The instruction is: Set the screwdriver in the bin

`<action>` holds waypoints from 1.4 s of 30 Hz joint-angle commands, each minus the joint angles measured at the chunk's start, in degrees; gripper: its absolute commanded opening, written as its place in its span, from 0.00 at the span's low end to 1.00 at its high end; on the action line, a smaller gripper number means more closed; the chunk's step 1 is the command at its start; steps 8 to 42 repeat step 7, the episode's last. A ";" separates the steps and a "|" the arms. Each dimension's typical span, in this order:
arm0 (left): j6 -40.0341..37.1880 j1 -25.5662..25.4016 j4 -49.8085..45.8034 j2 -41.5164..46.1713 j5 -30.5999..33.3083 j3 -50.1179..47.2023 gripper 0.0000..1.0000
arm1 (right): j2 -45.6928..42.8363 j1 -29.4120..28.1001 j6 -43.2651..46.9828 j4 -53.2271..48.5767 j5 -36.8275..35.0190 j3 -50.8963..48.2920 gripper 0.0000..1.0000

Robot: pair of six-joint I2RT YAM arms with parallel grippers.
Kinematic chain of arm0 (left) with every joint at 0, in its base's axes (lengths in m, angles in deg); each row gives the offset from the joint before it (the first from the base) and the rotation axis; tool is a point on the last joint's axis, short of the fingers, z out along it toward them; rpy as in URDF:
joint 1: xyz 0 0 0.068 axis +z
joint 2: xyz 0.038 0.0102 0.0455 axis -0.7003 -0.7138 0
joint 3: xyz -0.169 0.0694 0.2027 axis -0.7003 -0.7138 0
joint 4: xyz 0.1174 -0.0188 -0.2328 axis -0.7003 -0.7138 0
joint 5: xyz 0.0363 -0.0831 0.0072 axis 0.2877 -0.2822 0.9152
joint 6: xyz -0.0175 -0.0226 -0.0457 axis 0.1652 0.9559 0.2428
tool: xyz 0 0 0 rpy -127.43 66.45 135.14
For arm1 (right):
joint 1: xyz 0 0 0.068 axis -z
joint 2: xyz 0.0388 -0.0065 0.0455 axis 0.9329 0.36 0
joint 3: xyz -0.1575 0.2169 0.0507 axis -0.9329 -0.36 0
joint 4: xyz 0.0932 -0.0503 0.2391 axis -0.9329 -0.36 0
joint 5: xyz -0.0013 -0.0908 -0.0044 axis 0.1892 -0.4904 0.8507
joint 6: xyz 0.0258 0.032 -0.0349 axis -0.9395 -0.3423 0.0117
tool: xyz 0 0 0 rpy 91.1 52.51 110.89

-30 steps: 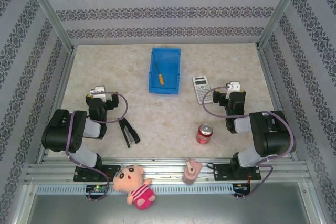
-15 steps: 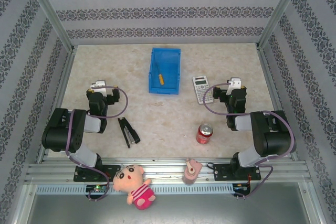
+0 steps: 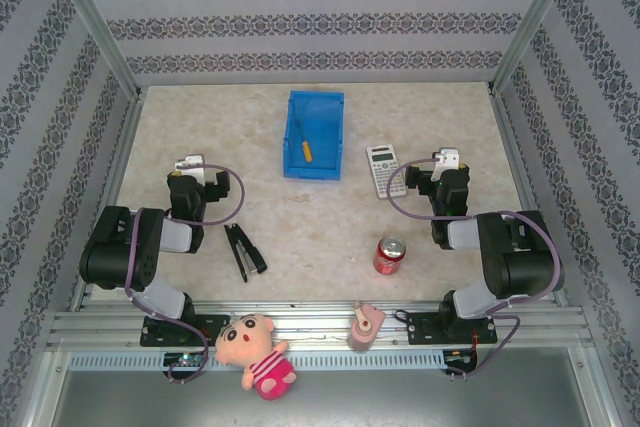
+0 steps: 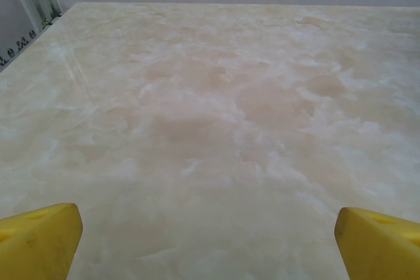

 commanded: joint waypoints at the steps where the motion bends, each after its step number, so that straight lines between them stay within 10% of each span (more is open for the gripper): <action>1: -0.80 0.54 -1.12 0.36 -1.18 1.15 0.99 | 0.28 0.31 -0.63 1.55 1.10 0.62 0.98; 42: -0.81 0.54 -1.15 0.35 -1.20 1.15 0.99 | 0.09 0.31 -0.64 1.81 1.21 0.36 0.98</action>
